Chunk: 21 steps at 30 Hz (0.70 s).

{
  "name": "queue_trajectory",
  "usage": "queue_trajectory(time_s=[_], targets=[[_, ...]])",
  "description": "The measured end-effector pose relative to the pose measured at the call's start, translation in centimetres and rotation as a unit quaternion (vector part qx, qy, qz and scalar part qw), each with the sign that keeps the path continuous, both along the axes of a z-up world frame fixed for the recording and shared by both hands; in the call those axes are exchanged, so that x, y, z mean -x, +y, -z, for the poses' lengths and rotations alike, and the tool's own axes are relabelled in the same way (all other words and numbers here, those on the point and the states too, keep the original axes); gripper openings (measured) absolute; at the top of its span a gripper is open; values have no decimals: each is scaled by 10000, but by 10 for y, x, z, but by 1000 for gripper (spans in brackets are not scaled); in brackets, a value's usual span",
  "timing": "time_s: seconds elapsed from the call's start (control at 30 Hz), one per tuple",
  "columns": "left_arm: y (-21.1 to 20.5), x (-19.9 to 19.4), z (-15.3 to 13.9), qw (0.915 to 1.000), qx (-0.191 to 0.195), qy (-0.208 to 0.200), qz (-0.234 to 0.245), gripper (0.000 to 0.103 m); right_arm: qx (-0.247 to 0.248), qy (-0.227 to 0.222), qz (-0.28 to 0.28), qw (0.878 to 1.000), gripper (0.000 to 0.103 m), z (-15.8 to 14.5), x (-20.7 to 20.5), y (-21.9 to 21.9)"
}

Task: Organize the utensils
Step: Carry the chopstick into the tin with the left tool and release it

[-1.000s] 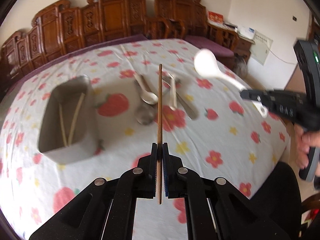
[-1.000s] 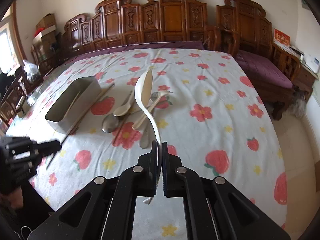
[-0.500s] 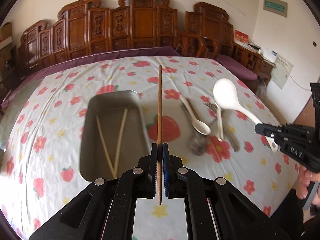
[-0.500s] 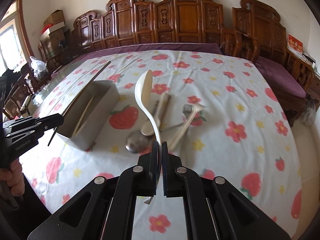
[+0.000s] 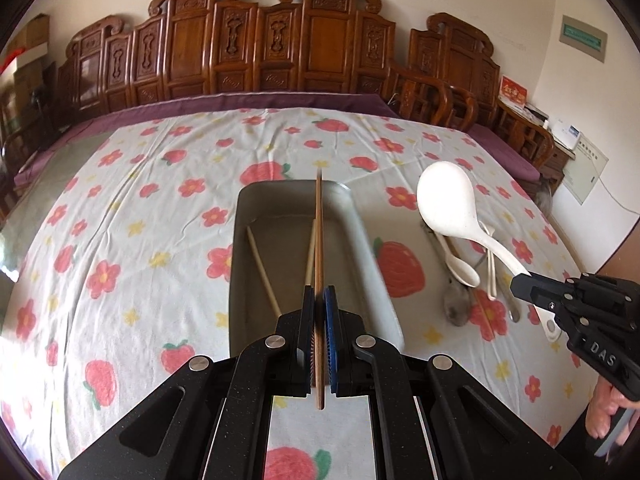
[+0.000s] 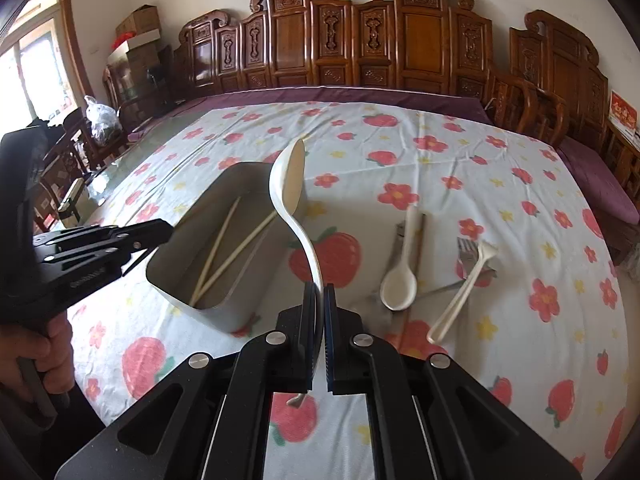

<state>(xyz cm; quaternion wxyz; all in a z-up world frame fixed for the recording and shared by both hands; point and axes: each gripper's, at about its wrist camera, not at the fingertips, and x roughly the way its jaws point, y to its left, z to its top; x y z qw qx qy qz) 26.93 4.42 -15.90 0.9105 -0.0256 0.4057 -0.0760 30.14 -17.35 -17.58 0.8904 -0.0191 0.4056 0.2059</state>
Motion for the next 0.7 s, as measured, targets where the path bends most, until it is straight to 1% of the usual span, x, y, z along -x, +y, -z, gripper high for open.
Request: queue_trajectory(time_s=[0.17, 0.43, 0.6, 0.7], targets=[[7, -8, 8, 9999, 63, 106, -53, 4, -4, 8, -64, 10000, 5, -1, -3, 16], [11, -19, 11, 9998, 131, 100, -107, 4, -6, 44, -98, 9999, 5, 0, -10, 28], [10, -27, 13, 9997, 104, 160, -124, 4, -8, 124, -33, 9999, 5, 2, -16, 32], [12, -25, 9, 9998, 54, 123, -151, 7, 15, 166, -18, 9999, 5, 2, -19, 37]])
